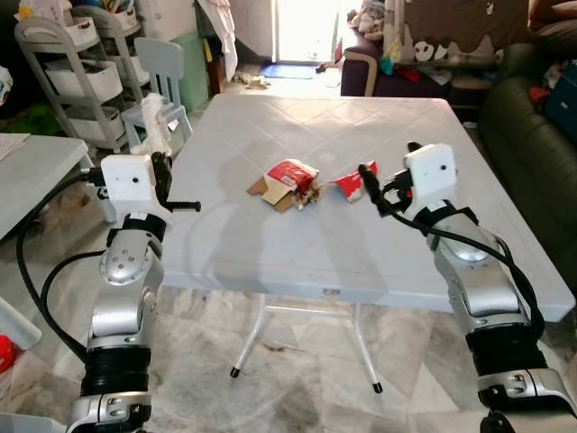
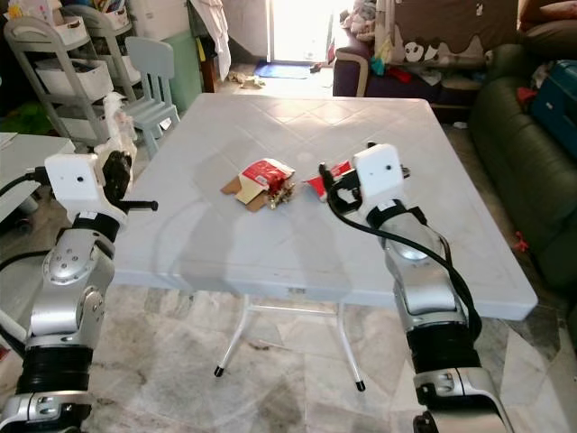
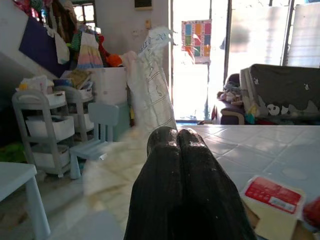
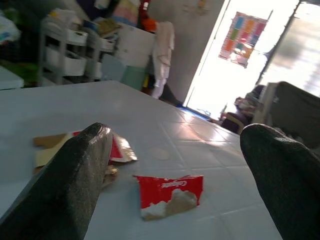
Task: Picking trash to rubbish bin
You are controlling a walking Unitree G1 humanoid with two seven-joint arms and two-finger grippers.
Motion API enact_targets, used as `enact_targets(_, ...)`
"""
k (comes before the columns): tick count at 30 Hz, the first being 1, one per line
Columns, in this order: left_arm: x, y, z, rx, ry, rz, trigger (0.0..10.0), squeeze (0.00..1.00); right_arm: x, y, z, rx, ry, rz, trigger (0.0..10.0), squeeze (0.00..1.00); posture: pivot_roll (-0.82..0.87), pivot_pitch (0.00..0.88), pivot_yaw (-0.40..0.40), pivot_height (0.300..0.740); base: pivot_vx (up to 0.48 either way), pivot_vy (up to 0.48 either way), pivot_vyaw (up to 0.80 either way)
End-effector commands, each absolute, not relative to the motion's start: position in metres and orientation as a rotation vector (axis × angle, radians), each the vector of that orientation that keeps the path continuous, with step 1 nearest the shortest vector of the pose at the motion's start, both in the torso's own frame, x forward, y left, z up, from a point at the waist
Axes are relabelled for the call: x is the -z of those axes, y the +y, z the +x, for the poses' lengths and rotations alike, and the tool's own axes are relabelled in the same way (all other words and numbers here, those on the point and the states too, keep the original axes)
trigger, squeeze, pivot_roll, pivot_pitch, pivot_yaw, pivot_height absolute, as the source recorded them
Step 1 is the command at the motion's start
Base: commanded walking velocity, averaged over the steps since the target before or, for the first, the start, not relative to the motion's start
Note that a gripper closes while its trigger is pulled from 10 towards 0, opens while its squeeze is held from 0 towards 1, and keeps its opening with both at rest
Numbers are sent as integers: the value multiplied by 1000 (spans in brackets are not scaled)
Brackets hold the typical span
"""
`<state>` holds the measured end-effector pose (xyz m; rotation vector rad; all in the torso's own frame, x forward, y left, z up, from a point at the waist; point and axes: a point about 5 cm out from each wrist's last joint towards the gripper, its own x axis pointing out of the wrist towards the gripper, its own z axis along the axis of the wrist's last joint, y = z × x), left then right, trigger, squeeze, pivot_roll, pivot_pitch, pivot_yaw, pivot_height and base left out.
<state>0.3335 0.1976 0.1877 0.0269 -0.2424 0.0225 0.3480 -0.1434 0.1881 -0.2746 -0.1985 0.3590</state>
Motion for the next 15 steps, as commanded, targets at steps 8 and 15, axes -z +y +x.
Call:
enact_targets(8, -181, 196, 339, -72, -187, -25, 0, 0, -187, -83, 323, -571, -233, -219, 10000, 0, -10, 0, 33, 740, 173, 0, 0)
enact_targets(15, -179, 199, 339, -84, -178, -32, 0, 0, -179, -86, 316, -536, -206, -199, 10000, 0, -16, 5, 21, 740, 467, 0, 0)
